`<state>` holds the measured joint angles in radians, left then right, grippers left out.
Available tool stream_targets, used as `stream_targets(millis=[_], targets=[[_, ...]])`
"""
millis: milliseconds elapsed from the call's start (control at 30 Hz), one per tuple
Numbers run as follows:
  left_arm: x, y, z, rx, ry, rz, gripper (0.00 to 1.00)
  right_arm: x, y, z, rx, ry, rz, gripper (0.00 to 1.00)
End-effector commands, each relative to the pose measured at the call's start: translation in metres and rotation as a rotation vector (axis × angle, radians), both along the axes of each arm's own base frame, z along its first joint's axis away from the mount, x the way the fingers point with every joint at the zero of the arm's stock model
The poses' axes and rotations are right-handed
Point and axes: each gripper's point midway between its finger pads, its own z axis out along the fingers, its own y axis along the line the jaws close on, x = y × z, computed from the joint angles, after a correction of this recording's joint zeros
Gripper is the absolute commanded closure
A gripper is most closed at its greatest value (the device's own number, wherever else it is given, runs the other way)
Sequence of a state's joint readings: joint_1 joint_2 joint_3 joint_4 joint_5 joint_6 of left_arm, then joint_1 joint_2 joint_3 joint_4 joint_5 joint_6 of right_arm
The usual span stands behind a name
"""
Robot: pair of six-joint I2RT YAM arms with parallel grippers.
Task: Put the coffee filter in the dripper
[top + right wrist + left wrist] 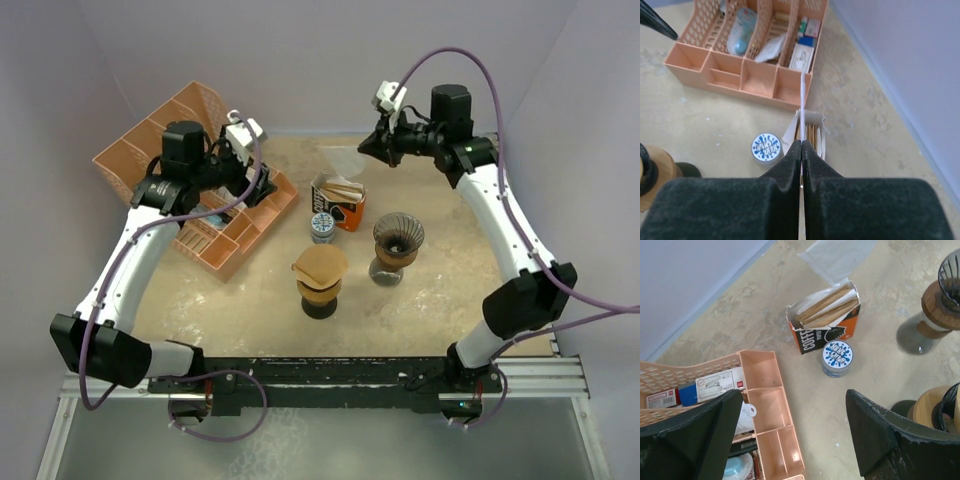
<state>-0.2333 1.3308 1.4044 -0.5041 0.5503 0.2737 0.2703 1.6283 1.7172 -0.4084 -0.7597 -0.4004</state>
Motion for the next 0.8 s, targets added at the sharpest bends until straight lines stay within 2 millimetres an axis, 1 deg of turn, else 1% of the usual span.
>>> stream_targets(millis=[0,67,167,300,433,667,767], targets=[[-0.019,-0.010,0.015,0.067,-0.078,-0.117,0.16,-0.026,0.010,0.056,0.063,-0.139,0.120,1.00],[-0.024,-0.014,0.018,0.086,-0.091,-0.148,0.17,-0.032,0.013,0.064,0.072,-0.161,0.151,1.00],[-0.029,-0.015,0.022,0.095,-0.103,-0.170,0.17,-0.040,0.018,0.070,0.083,-0.179,0.198,1.00],[-0.036,-0.014,0.024,0.104,-0.111,-0.186,0.18,-0.049,0.023,0.071,0.093,-0.191,0.236,1.00],[-0.043,-0.011,0.030,0.109,-0.133,-0.191,0.18,-0.057,0.028,0.069,0.102,-0.198,0.265,1.00],[-0.040,-0.011,0.042,0.114,-0.145,-0.187,0.19,-0.061,0.033,0.064,0.101,-0.198,0.289,1.00],[-0.036,-0.013,0.040,0.115,-0.128,-0.190,0.19,-0.061,0.034,0.061,0.097,-0.199,0.297,1.00]])
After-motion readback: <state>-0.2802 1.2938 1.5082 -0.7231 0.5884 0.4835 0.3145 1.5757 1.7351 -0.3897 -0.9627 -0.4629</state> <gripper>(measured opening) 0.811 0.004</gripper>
